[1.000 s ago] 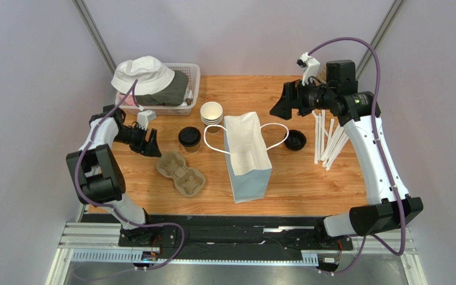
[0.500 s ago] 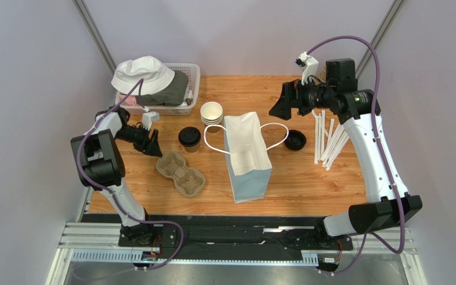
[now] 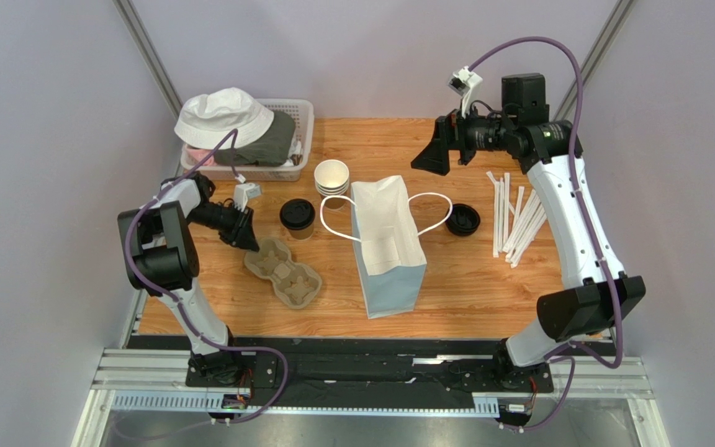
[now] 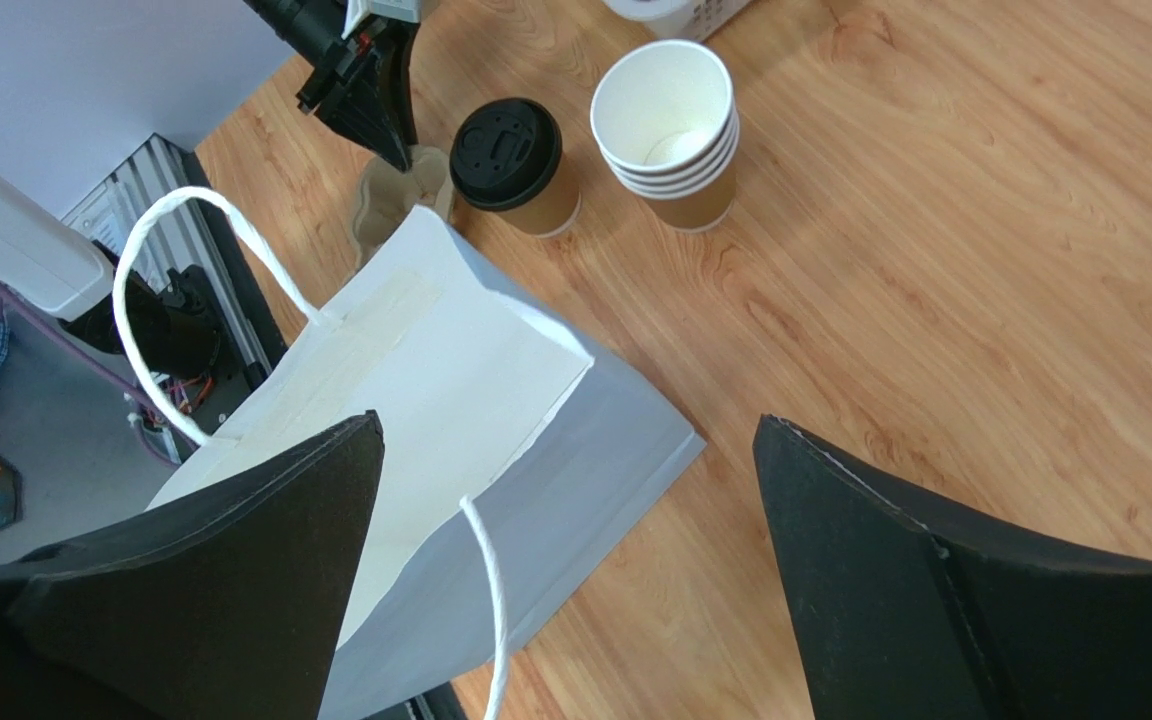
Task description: Pack the takeout coffee
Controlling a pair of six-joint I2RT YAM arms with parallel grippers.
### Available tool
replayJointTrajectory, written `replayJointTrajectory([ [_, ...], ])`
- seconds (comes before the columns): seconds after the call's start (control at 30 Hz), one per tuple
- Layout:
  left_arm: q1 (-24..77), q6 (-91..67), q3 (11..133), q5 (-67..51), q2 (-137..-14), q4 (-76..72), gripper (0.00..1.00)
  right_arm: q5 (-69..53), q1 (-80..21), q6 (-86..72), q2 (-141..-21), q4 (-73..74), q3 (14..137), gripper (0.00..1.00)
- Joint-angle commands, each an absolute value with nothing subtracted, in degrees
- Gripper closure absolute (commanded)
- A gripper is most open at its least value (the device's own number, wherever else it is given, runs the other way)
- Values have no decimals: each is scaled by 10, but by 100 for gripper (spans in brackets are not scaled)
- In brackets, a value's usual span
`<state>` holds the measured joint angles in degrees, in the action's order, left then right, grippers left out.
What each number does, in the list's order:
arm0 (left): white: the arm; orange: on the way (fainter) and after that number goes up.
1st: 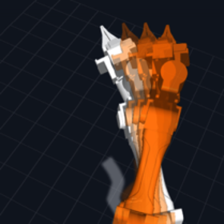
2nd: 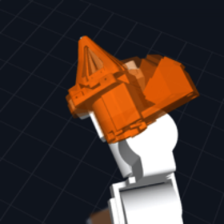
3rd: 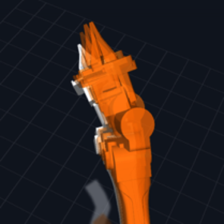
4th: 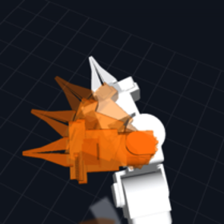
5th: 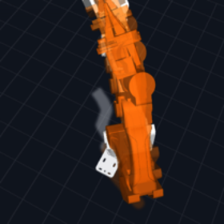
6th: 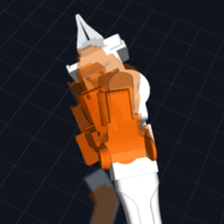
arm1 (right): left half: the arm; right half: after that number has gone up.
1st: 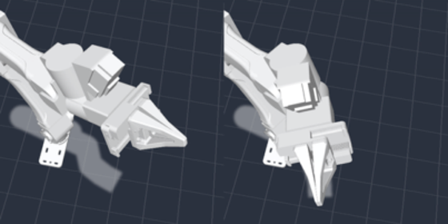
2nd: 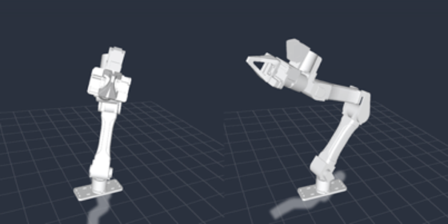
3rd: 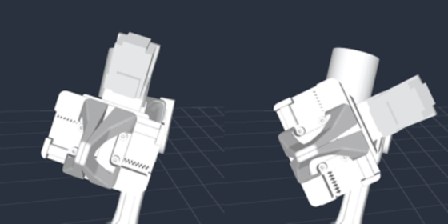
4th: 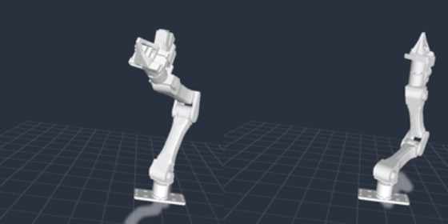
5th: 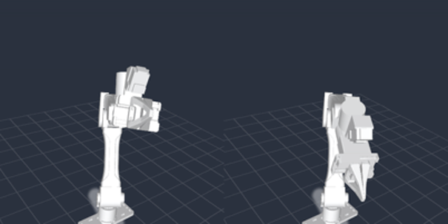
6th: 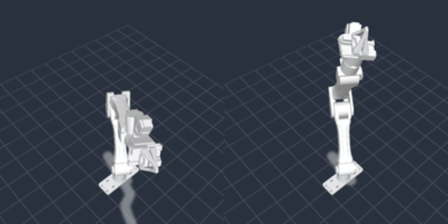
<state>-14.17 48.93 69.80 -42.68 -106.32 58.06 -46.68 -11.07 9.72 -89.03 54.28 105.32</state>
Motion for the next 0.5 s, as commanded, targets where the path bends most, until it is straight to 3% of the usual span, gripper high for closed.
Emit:
replayJointTrajectory([
  [0.0,-140,515,705,-457,-1053,595,88,-505,-123,136,-920,511,1101,0],
  [0.07,-139,522,714,-467,-1042,622,100,-504,-137,167,-936,515,1118,0],
  [0.47,-141,589,758,-432,-964,758,100,-468,-227,352,-995,621,1191,1],
])
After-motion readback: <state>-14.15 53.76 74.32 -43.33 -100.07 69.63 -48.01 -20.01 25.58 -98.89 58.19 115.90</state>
